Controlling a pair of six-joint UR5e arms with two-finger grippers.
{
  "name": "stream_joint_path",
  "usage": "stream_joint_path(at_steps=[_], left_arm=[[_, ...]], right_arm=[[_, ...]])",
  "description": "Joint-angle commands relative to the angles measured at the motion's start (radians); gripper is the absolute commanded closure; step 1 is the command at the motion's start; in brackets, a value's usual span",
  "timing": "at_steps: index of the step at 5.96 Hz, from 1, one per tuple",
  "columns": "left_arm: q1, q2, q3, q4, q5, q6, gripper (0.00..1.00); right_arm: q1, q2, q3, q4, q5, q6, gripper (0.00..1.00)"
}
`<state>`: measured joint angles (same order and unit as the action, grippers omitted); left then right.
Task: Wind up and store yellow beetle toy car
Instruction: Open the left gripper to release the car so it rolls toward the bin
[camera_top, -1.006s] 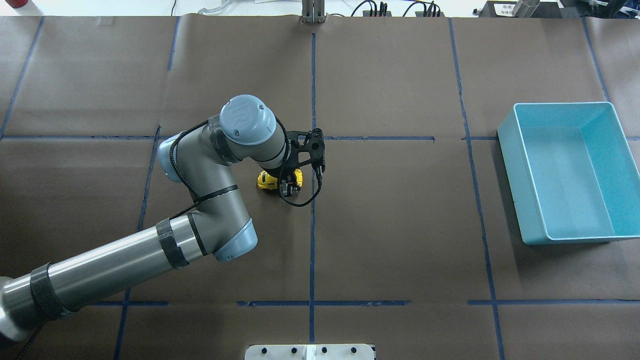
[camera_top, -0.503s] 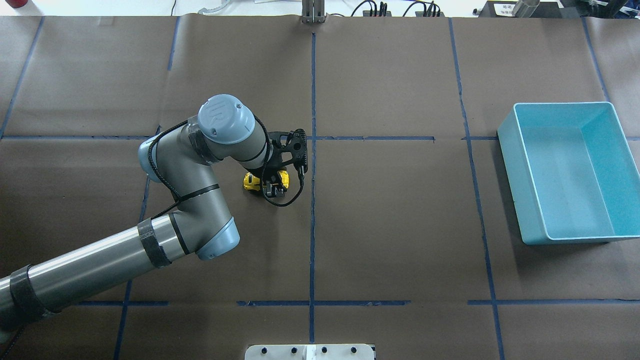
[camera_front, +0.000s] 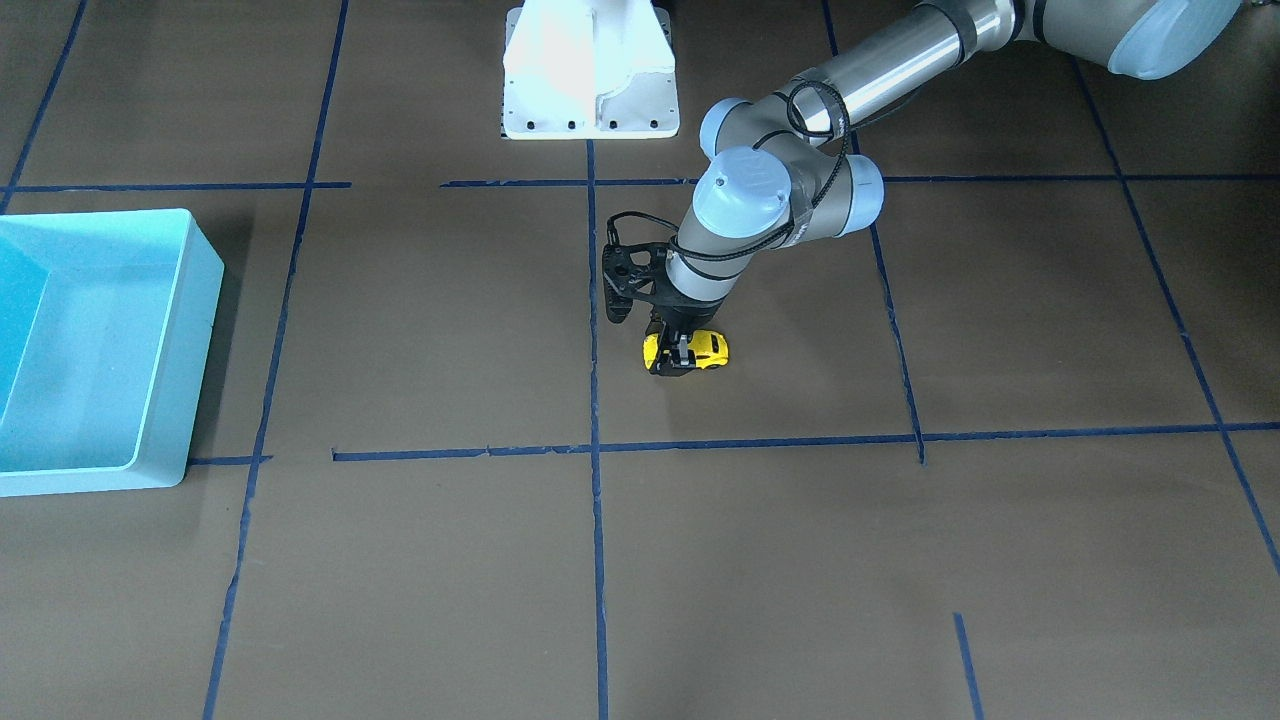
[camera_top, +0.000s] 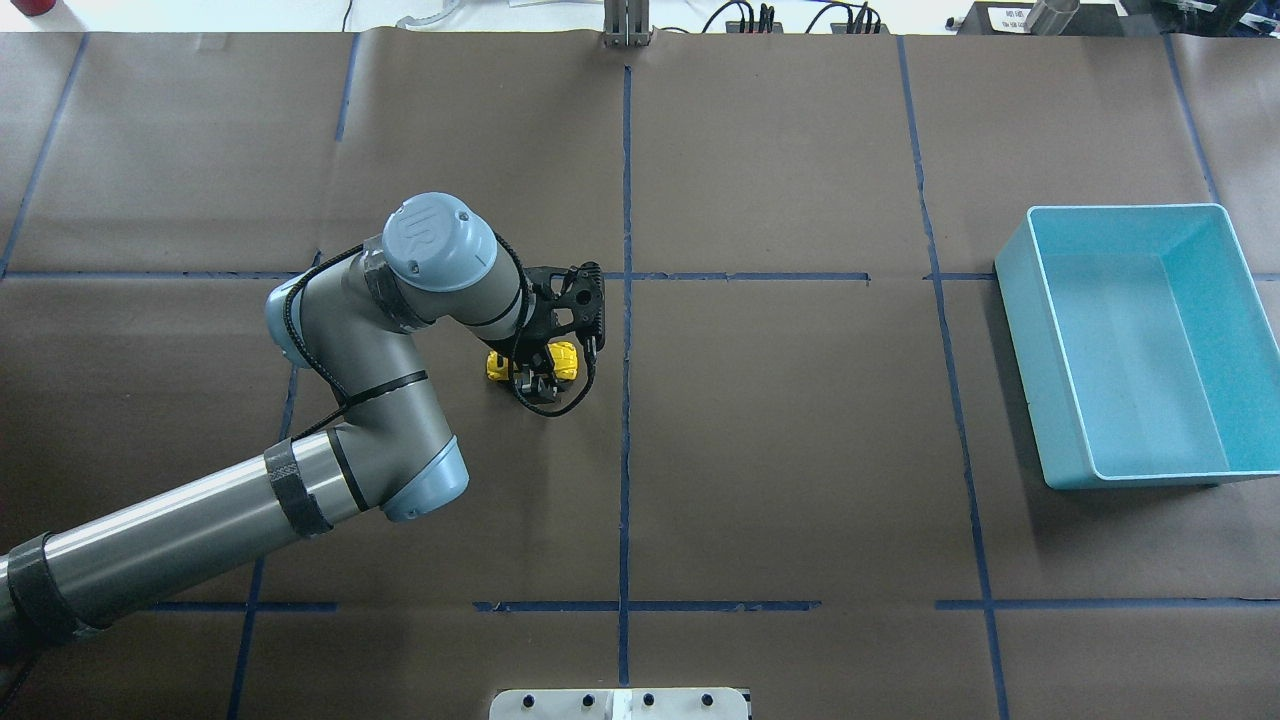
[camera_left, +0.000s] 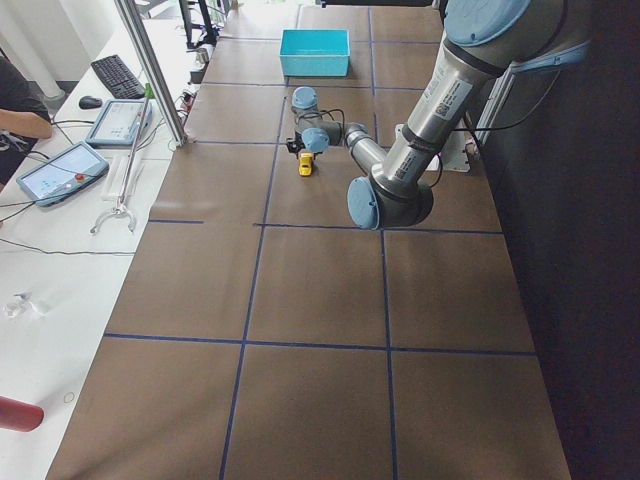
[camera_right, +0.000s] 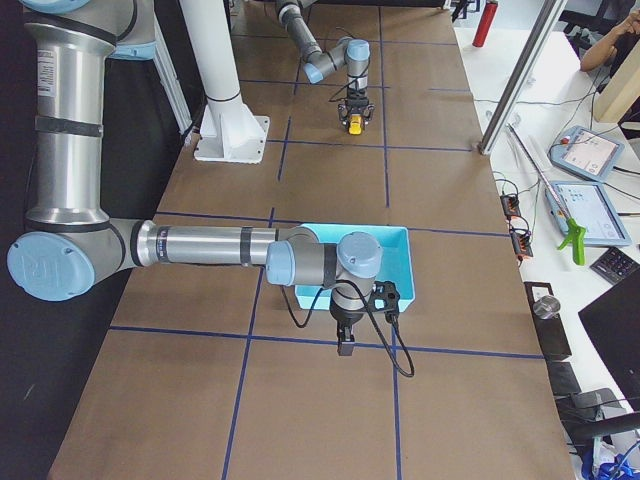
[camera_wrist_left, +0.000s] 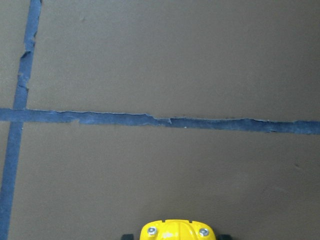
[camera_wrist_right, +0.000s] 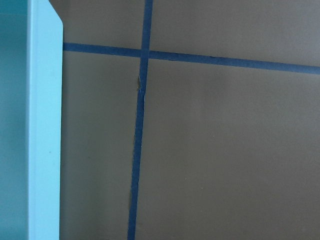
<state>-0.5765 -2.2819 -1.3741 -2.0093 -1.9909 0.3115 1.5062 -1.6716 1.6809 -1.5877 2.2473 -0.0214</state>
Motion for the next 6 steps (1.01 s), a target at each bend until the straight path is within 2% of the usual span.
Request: stream_joint_path(at_steps=[1, 6], left_arm=[[-0.002, 0.001, 0.0, -0.003, 0.001, 0.014, 0.0], [0.0, 0.001, 0.001, 0.012, 0.004, 0.038, 0.0]], right_arm=[[0.002, 0.0, 0.0, 0.0, 0.0, 0.001, 0.0], [0.003, 0.003, 0.011, -0.014, 0.002, 0.001, 0.0]])
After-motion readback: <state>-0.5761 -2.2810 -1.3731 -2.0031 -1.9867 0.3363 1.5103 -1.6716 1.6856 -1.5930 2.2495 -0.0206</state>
